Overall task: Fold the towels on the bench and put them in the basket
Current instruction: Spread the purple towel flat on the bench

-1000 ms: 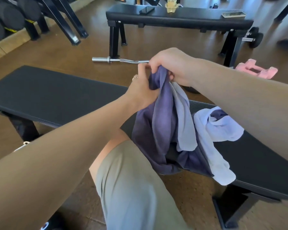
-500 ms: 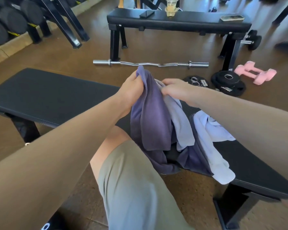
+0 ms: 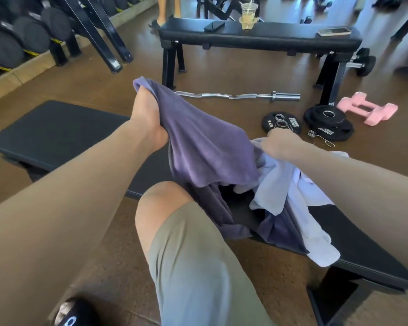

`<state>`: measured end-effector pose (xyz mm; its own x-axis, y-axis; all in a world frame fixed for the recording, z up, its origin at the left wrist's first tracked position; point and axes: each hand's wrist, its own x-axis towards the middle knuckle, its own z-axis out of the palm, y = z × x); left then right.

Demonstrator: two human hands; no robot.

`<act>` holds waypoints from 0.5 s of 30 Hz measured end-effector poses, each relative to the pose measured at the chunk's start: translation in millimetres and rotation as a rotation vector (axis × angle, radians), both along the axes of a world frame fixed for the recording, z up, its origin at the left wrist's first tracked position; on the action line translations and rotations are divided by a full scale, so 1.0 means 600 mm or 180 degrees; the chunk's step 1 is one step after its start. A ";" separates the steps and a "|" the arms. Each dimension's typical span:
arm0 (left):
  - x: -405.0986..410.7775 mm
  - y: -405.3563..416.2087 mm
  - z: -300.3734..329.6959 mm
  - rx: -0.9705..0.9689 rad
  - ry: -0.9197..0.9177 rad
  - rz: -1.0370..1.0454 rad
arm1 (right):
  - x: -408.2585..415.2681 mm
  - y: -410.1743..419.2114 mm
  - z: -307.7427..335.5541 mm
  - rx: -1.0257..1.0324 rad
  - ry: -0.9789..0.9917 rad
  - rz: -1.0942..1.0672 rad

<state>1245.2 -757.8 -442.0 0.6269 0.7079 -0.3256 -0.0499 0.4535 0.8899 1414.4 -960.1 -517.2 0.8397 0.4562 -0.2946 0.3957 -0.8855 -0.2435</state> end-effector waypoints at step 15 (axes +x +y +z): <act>-0.011 0.006 0.041 -0.0362 -0.0941 0.0063 | -0.085 0.051 -0.016 -0.0247 0.0056 0.1555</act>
